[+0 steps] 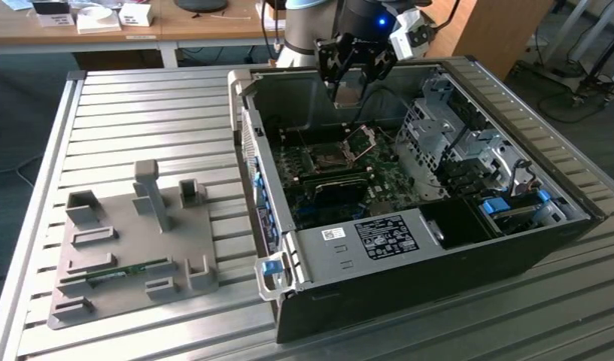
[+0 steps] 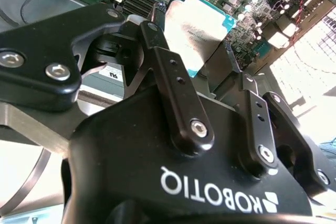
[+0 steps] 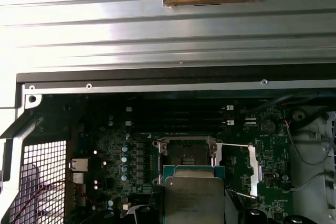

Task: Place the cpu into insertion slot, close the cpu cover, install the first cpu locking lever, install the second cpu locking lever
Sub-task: 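Place the cpu into insertion slot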

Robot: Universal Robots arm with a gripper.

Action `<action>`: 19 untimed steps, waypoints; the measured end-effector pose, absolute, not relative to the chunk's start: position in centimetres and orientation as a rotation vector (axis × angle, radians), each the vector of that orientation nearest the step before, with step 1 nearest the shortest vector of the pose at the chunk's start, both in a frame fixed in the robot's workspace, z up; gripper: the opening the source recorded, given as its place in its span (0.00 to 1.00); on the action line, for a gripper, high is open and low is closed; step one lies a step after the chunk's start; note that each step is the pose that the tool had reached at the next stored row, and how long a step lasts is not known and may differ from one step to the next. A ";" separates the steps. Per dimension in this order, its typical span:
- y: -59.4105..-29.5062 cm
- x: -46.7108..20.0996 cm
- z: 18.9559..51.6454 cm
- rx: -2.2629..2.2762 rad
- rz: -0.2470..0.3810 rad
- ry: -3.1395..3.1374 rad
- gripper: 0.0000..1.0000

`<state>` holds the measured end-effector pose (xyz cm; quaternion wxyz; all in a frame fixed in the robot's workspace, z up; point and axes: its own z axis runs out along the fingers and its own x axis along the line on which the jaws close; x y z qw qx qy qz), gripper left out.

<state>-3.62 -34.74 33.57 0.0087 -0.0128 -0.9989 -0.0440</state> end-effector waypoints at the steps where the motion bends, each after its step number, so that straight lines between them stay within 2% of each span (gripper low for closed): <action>1: -34.7 -3.6 33.5 -0.040 -0.138 -3.121 0.54; 19: -34.7 -3.6 31.7 -0.040 -0.136 -3.121 0.54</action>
